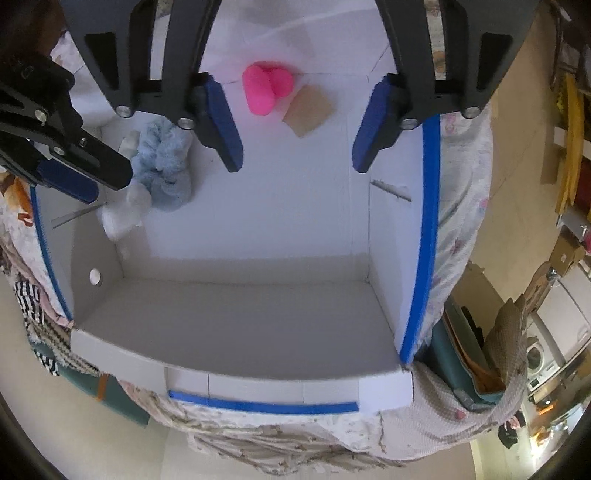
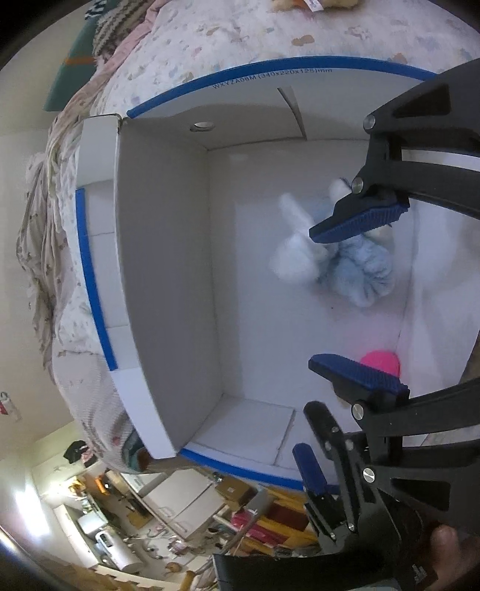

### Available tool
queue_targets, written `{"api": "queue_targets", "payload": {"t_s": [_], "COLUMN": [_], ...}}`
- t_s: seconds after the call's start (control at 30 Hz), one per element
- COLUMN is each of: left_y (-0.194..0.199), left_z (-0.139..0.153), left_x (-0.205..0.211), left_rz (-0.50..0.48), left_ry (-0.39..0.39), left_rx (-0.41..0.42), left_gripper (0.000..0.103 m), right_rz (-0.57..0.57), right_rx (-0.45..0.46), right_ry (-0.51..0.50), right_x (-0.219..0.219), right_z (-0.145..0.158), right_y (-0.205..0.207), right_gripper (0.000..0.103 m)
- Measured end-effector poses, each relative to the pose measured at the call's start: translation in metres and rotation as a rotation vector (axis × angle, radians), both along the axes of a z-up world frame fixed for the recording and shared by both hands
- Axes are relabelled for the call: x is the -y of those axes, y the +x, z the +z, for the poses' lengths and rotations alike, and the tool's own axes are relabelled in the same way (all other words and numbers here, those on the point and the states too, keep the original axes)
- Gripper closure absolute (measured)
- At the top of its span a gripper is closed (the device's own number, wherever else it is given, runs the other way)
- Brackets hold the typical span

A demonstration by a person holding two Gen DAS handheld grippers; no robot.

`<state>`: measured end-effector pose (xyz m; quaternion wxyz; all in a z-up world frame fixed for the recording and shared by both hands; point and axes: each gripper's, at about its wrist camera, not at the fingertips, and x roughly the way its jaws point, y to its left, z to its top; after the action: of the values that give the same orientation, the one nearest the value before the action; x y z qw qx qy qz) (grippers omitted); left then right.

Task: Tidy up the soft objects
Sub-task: 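Open the left tool releasing the sponge while the right tool releases the cloth in the box, then withdraw both tools from the box toward the lace items on the bed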

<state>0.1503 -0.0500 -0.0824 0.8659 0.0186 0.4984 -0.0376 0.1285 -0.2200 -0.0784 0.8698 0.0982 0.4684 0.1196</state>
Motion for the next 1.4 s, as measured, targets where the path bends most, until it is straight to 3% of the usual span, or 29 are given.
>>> {"api": "queue_targets", "payload": {"t_s": [0.2, 0.57, 0.73, 0.97, 1.17, 1.4], "left_y": [-0.002, -0.008, -0.021, -0.047, -0.078, -0.102], "left_z": [0.007, 0.016, 0.038, 0.061, 0.051, 0.041], "left_x": [-0.001, -0.002, -0.018, -0.031, -0.043, -0.049], "left_rz": [-0.003, 0.006, 0.047, 0.042, 0.055, 0.028], "left_ry": [0.01, 0.028, -0.004, 0.011, -0.006, 0.026], "left_rx": [0.022, 0.075, 0.138, 0.199, 0.155, 0.152], "left_gripper": [0.043, 0.043, 0.043, 0.043, 0.043, 0.043], "right_rz": [-0.038, -0.068, -0.055, -0.068, -0.054, -0.055], "right_rx": [0.024, 0.025, 0.065, 0.073, 0.1, 0.083], "right_ry": [0.036, 0.054, 0.035, 0.026, 0.011, 0.008], "right_x": [0.006, 0.007, 0.004, 0.008, 0.01, 0.021], "right_z": [0.006, 0.011, 0.018, 0.027, 0.039, 0.033], "right_y": [0.001, 0.002, -0.01, -0.033, -0.06, -0.09], "right_gripper": [0.002, 0.001, 0.0, 0.0, 0.0, 0.0]}}
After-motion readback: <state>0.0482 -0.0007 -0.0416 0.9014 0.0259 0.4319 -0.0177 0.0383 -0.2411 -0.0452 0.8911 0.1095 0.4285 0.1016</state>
